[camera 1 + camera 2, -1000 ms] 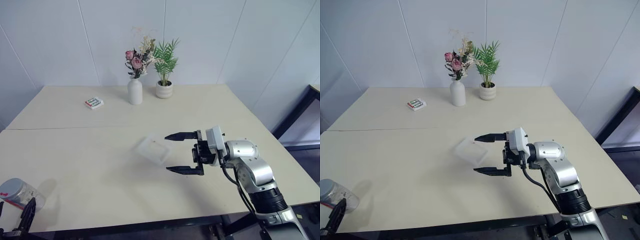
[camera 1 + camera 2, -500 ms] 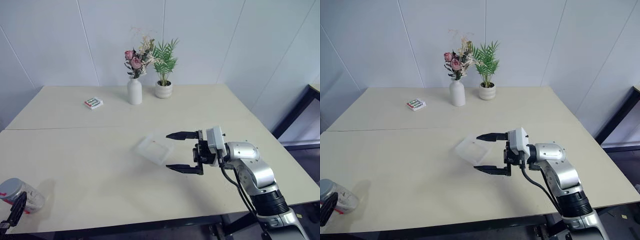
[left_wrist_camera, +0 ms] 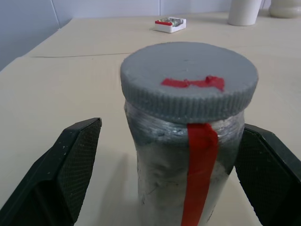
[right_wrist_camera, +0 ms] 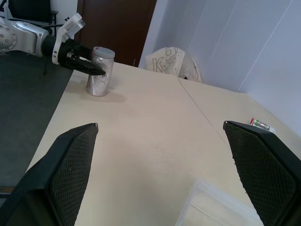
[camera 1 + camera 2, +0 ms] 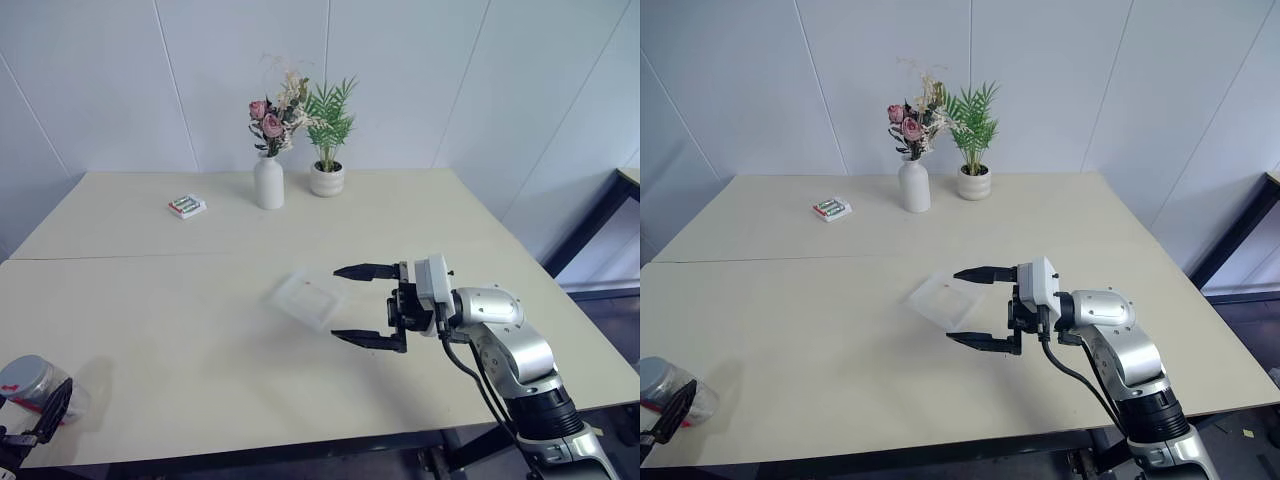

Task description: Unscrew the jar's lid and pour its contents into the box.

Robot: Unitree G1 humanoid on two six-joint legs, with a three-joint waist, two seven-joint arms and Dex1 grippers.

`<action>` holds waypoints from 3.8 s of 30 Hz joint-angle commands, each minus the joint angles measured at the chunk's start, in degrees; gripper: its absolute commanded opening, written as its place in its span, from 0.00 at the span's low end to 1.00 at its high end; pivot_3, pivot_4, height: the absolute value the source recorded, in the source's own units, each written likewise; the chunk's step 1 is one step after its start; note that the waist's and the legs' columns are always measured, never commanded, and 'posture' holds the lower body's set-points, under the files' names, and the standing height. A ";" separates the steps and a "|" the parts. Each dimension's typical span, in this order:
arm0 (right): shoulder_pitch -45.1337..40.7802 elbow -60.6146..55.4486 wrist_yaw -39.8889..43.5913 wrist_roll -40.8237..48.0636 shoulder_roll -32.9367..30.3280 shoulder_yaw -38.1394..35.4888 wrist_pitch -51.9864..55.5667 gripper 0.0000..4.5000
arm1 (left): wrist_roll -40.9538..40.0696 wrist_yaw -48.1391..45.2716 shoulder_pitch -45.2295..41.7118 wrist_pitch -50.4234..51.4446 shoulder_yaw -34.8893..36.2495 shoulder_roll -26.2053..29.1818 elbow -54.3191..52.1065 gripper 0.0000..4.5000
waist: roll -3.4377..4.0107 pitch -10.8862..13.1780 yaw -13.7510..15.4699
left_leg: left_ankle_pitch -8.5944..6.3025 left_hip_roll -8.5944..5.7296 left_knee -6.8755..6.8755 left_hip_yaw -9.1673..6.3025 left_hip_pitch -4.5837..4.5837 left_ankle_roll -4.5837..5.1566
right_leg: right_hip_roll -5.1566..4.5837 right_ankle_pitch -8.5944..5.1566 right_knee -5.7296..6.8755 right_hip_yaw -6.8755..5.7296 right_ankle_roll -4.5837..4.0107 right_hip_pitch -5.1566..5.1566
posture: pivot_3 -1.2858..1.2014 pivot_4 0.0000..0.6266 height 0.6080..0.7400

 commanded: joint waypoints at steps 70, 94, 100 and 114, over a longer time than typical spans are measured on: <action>2.70 -23.62 -33.27 8.62 3.42 0.26 33.90 1.00 | 8.41 -34.87 -56.16 11.41 -44.90 5.09 15.41 0.45 | 0.12 0.07 0.37 | -0.05 0.08 0.83 -0.08 -0.12 -0.05 | 0.28 0.25 0.98 0.07 0.66 -0.17 | 0.52 0.24 1.00; -4.43 -11.80 -36.41 -2.49 12.97 8.15 33.35 1.00 | 12.40 -37.68 -59.17 11.38 -48.74 3.31 18.42 0.45 | 0.13 0.07 0.22 | -0.09 0.08 0.80 -0.11 -0.28 0.02 | 0.29 0.25 0.90 0.04 0.68 -0.28 | 0.52 0.24 1.00; -4.50 -11.49 -36.55 -2.73 13.61 8.13 35.00 1.00 | 12.77 -37.56 -59.07 11.13 -48.68 2.88 18.45 0.45 | 0.13 0.07 0.22 | -0.09 0.08 0.80 -0.13 -0.28 0.02 | 0.29 0.25 0.92 0.03 0.68 -0.27 | 0.52 0.24 1.00; -4.39 -11.53 -36.09 -2.83 14.61 8.38 36.49 0.96 | 13.22 -37.38 -60.26 10.45 -48.32 2.33 19.79 0.45 | 0.13 0.07 0.18 | -0.09 0.08 0.78 -0.14 -0.30 0.02 | 0.29 0.25 0.89 0.02 0.68 -0.29 | 0.52 0.24 1.00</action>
